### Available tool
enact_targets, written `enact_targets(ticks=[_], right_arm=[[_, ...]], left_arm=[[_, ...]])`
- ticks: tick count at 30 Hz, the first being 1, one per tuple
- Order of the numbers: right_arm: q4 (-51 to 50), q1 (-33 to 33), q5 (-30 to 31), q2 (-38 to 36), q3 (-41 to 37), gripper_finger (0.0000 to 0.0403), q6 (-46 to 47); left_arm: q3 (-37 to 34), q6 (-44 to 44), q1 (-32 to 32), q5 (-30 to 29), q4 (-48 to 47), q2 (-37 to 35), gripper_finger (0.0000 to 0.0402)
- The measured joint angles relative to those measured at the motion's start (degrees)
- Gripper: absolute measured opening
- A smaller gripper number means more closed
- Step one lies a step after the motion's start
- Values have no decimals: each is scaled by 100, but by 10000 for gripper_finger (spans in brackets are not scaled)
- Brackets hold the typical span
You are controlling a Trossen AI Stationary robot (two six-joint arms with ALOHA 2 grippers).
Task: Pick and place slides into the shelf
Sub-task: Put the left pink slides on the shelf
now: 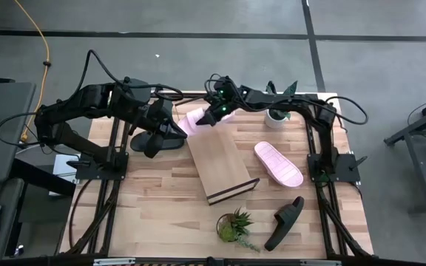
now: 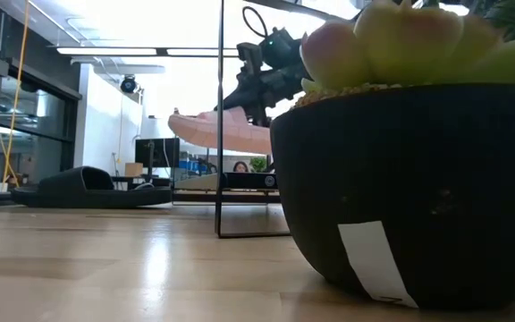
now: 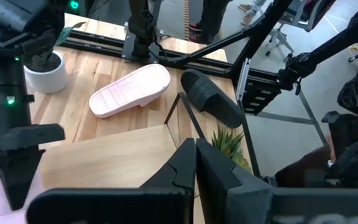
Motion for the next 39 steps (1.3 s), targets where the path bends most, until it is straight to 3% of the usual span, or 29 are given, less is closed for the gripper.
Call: enact_targets(ticks=[22,27,39], right_arm=[[381,-93,293,531,-26,0,49],[541,-87,600,536,-22,0,-8],[475,-81,597,536,-22,1,-215]], left_arm=[[0,17,0,0,-199,0,1],[0,17,0,2,-277,0,1],[0,17,2,0,-277,0,1]])
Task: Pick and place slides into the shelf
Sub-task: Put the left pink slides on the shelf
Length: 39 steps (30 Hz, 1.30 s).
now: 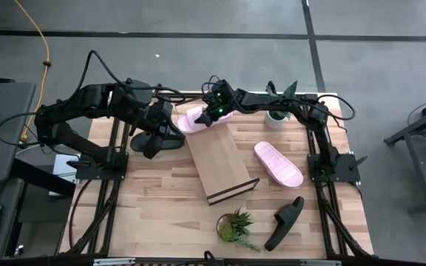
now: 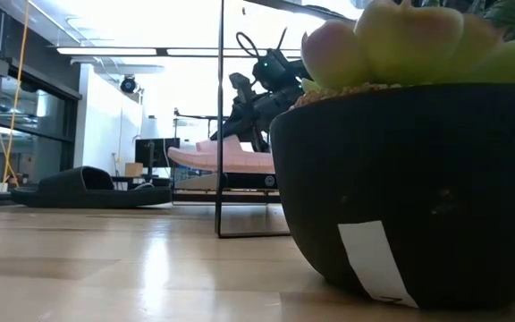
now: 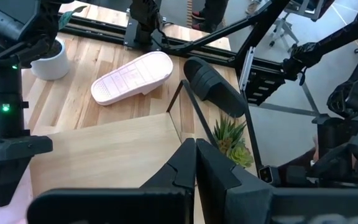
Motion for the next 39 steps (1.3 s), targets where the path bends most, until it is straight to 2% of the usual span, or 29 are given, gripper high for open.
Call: enact_targets(ticks=[8,16,31,39], right_arm=[[111,43,15,0,0,37,-30],[-43,61,301,0,0,69,-13],[-236,217,604,0,7,74,-328],[-585,241,732,0,371,74,-590]], left_arm=[[0,0,-2,2,2,0,1],[0,0,-2,2,2,0,1],[0,0,-2,2,4,0,3],[0,0,0,3,4,0,3]])
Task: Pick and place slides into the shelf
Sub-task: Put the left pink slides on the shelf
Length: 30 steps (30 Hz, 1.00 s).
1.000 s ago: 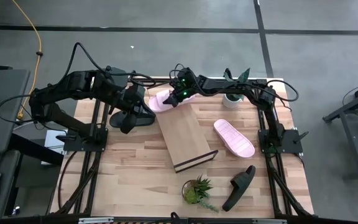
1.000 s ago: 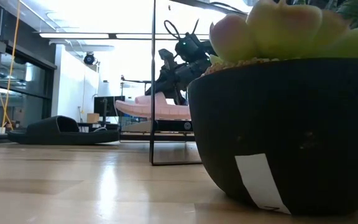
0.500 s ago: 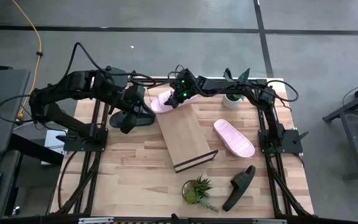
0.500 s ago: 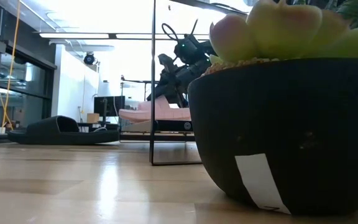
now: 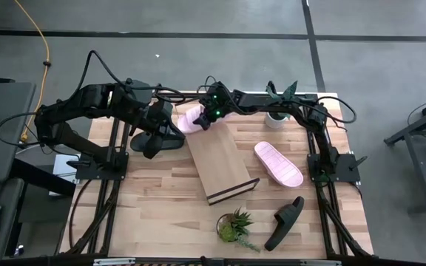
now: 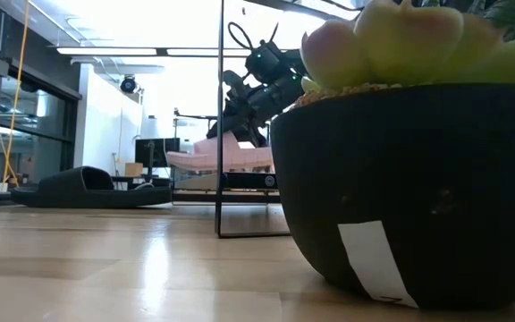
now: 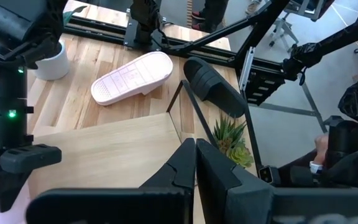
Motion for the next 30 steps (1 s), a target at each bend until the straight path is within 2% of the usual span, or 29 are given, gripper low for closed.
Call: enact_targets(ticks=[6,10,16,30], right_arm=[[-223,4,-19,97,46,74,-38],[-256,72,308,98,48,74,-174],[-397,121,421,98,48,74,-292],[-263,189,642,96,86,74,-408]], left_arm=[[0,0,0,3,-1,0,3],[0,0,-2,24,-2,0,3],[0,-1,0,24,-2,0,3],[0,-2,0,24,-2,0,3]])
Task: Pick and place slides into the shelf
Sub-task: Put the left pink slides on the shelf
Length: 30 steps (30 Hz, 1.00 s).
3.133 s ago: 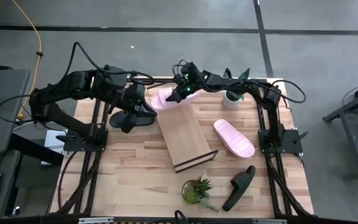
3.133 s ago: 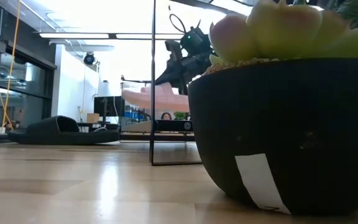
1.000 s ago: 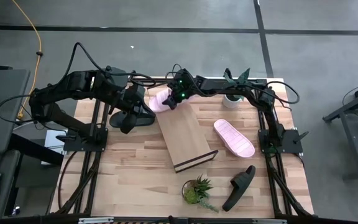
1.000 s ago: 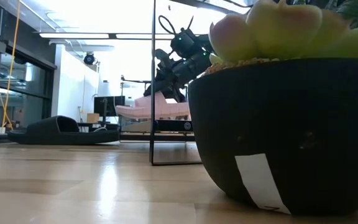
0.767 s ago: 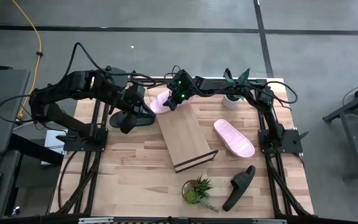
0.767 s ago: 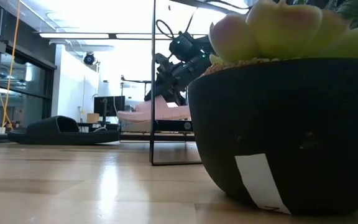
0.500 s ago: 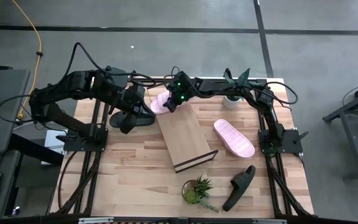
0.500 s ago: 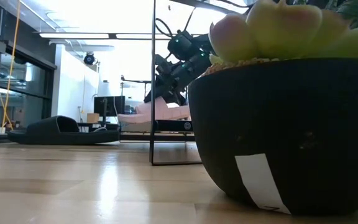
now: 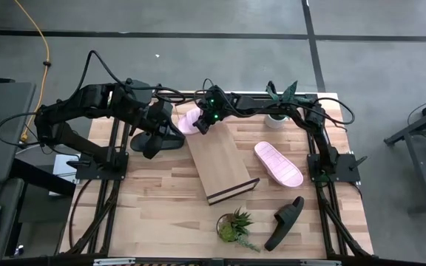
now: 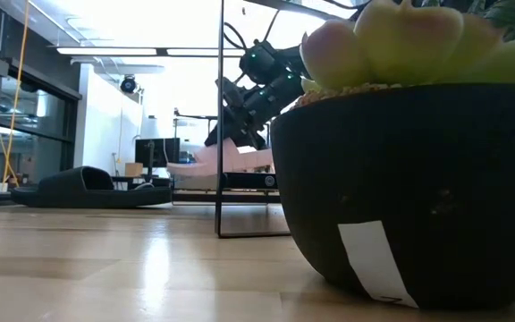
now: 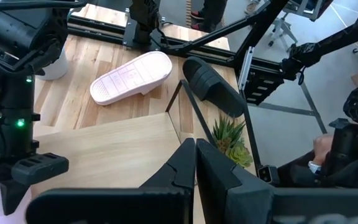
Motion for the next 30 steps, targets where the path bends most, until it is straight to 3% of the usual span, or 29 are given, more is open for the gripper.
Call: enact_targets(ticks=[9,30], right_arm=[[-490,43,207,-13,159,74,-214],[131,-9,-240,-9,157,74,263]], left_arm=[[1,0,0,0,0,0,3],[2,0,-1,0,-251,2,3]])
